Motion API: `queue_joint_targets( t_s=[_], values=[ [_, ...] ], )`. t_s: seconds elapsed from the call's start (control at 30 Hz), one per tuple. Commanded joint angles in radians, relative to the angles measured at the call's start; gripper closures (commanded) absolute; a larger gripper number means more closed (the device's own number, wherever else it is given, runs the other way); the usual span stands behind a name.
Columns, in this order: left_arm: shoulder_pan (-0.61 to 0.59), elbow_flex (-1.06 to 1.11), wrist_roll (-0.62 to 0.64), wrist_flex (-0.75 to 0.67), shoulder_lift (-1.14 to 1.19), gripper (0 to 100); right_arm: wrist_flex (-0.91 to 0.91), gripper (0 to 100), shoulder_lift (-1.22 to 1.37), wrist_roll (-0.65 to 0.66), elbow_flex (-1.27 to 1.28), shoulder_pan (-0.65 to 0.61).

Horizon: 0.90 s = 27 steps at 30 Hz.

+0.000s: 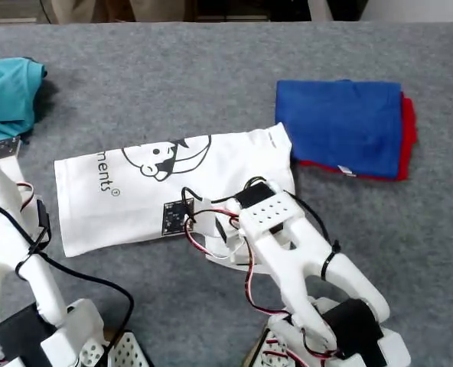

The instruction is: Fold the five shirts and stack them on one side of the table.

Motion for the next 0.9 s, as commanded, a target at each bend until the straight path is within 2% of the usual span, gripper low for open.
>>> queue_joint_targets(
  t_s=[0.0, 0.23, 0.33, 0.43, 0.63, 0.87],
  values=[
    [-0.011, -0.002, -0.005, -0.003, -0.030, 98, 0.023, 97.0, -0.036, -0.012, -0.051, 0.016],
    [-0.009, 0.002, -0.005, -0.003, -0.030, 98, 0.026, 97.0, -0.038, -0.012, -0.045, 0.012],
    [-0.008, 0.026, -0.005, -0.006, -0.031, 98, 0.029, 97.0, -0.031, -0.014, -0.036, -0.031],
    [-0.008, 0.052, -0.005, -0.009, -0.031, 98, -0.009, 96.9, -0.031, -0.029, 0.007, -0.082],
    [-0.008, 0.051, -0.005, -0.006, -0.031, 98, -0.109, 96.4, -0.030, -0.063, 0.101, -0.090],
    [-0.008, 0.048, -0.005, -0.005, -0.036, 98, -0.141, 80.7, -0.030, -0.063, 0.111, -0.087]
  ],
)
